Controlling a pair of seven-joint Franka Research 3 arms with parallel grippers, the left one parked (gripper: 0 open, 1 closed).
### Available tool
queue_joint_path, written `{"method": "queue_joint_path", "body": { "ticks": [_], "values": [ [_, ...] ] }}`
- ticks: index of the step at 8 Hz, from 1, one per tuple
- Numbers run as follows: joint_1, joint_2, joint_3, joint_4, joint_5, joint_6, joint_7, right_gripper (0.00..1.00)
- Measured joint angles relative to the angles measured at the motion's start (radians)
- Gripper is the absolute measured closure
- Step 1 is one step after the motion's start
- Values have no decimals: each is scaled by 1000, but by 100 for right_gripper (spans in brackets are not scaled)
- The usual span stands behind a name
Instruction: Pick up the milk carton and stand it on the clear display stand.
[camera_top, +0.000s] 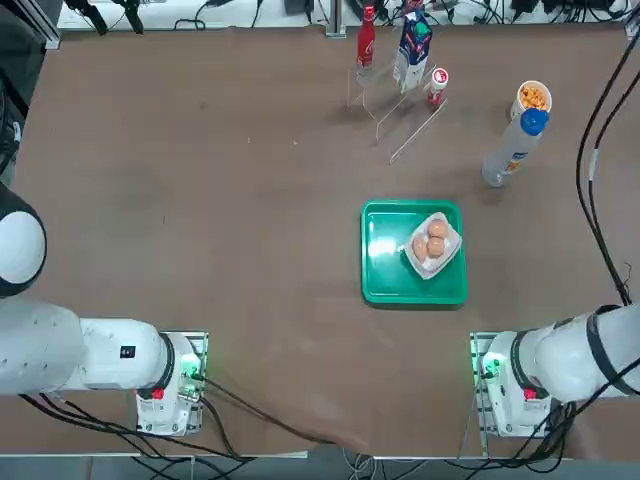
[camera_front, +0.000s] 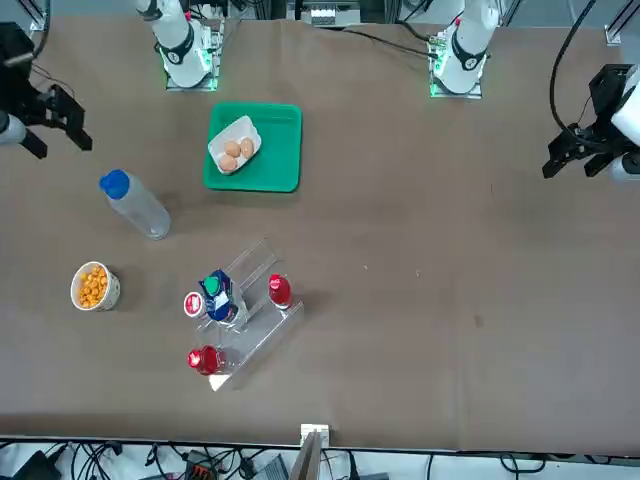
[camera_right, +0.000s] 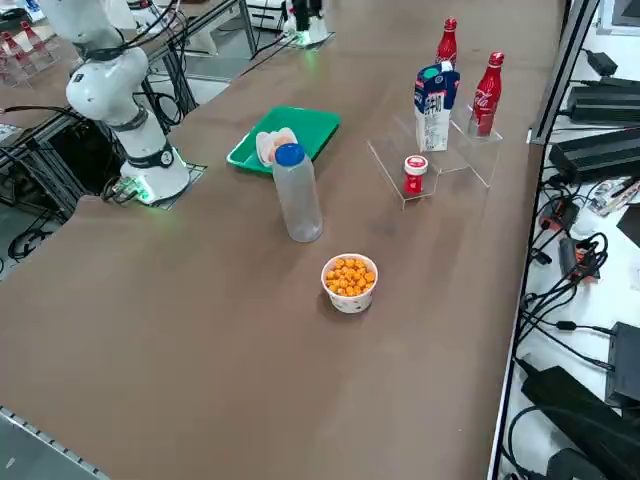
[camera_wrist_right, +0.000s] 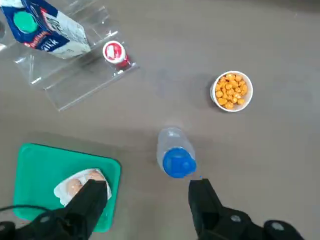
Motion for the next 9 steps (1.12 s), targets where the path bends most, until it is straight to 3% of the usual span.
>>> {"method": "queue_joint_path", "body": {
  "ticks": [1,2,4,5,9],
  "values": [
    [-29,-21,8,-30,2,3,-17,0],
    [-72,-33,47,-48,12,10,-19,0],
    [-180,-38,171,-75,38,37,-19,0],
    [-196,-38,194,-87,41,52,-19,0],
    [-204,-38,201,-93,44,60,-19,0]
  ]
}}
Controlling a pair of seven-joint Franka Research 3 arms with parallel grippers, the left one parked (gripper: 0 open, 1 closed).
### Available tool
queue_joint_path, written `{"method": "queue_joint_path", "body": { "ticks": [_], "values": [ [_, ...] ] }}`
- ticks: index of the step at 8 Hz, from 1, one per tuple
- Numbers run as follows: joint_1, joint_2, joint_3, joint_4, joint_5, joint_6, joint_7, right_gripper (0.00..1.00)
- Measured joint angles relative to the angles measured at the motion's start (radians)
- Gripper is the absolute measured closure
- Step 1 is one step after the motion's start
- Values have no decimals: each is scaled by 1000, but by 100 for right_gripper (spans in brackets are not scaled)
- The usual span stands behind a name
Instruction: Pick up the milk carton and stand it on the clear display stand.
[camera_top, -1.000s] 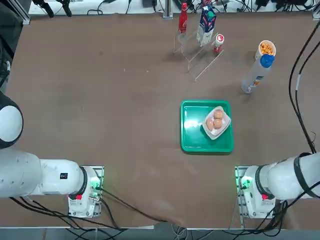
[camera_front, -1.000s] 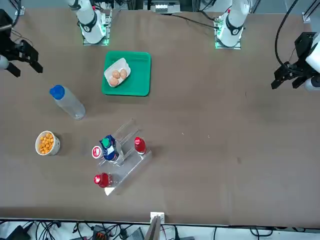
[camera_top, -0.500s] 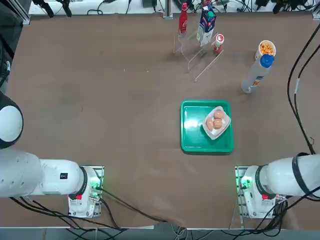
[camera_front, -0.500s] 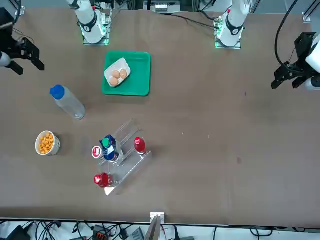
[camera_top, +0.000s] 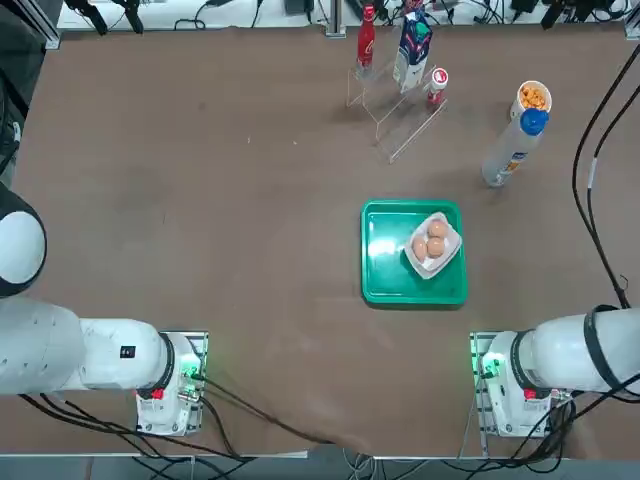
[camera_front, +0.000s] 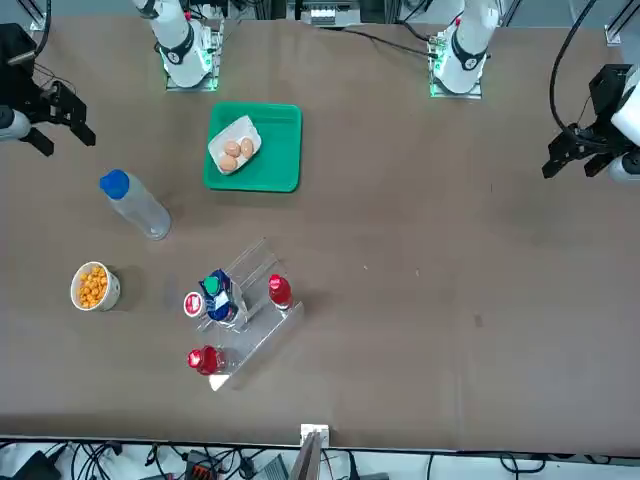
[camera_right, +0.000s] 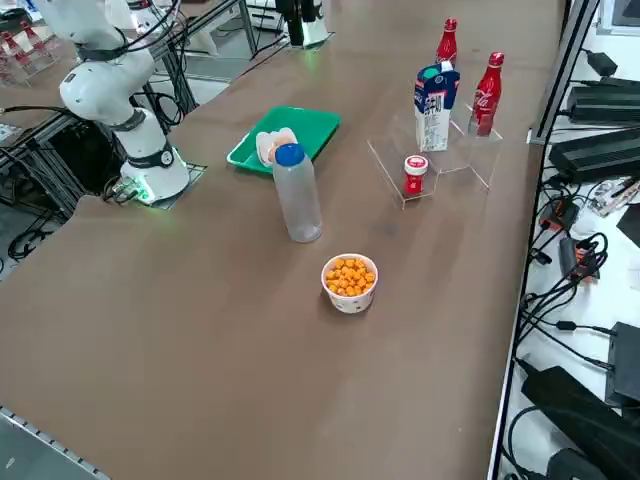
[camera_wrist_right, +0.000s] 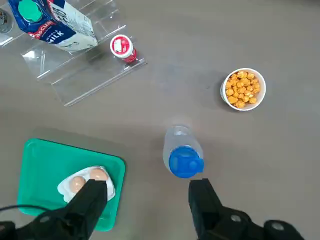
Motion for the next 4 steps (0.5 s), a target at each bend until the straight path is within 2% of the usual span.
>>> {"method": "queue_joint_path", "body": {
  "ticks": [4],
  "values": [
    [-1,0,0,0,1,11,29,0]
  ]
}}
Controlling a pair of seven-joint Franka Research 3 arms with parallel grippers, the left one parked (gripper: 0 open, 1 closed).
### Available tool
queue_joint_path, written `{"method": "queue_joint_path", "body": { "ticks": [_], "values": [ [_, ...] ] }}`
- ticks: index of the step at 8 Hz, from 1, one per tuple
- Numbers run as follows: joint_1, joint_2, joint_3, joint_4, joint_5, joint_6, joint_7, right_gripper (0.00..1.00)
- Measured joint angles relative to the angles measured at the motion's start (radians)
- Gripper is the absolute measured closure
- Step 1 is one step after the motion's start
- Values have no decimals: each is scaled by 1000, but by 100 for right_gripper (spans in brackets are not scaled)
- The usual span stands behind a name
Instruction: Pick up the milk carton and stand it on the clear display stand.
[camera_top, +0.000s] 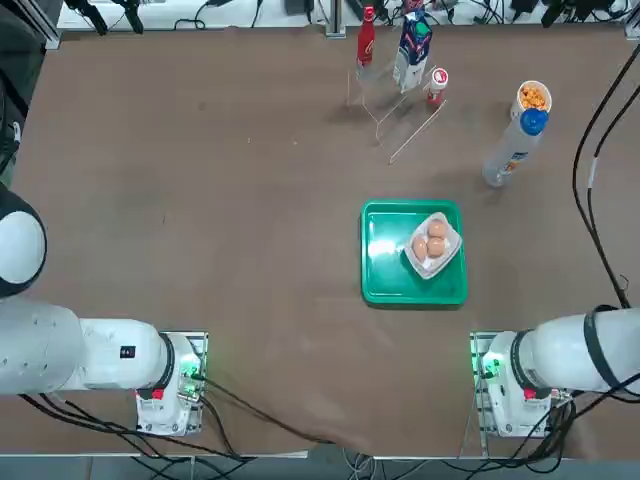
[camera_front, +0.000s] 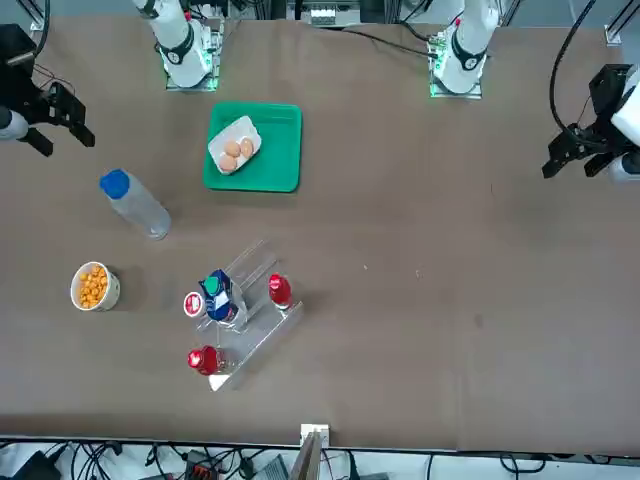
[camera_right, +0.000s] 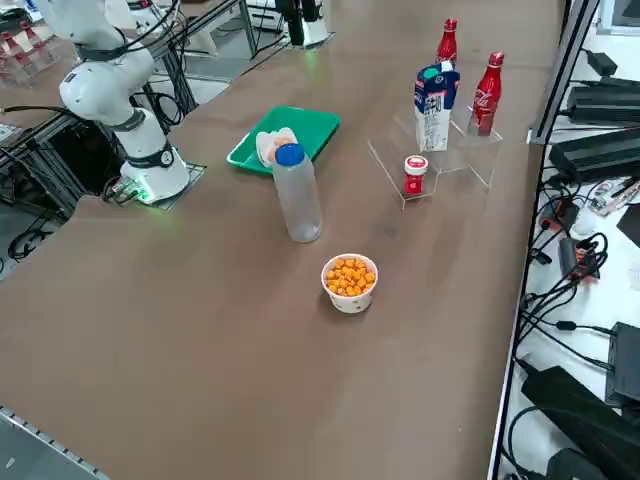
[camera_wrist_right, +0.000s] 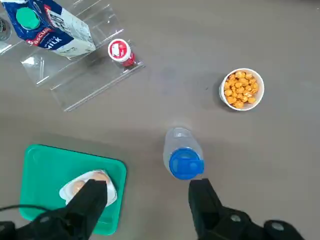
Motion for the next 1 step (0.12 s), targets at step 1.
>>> {"method": "queue_joint_path", "body": {
  "ticks": [1],
  "values": [
    [0,0,0,0,0,4,2,0]
  ]
}}
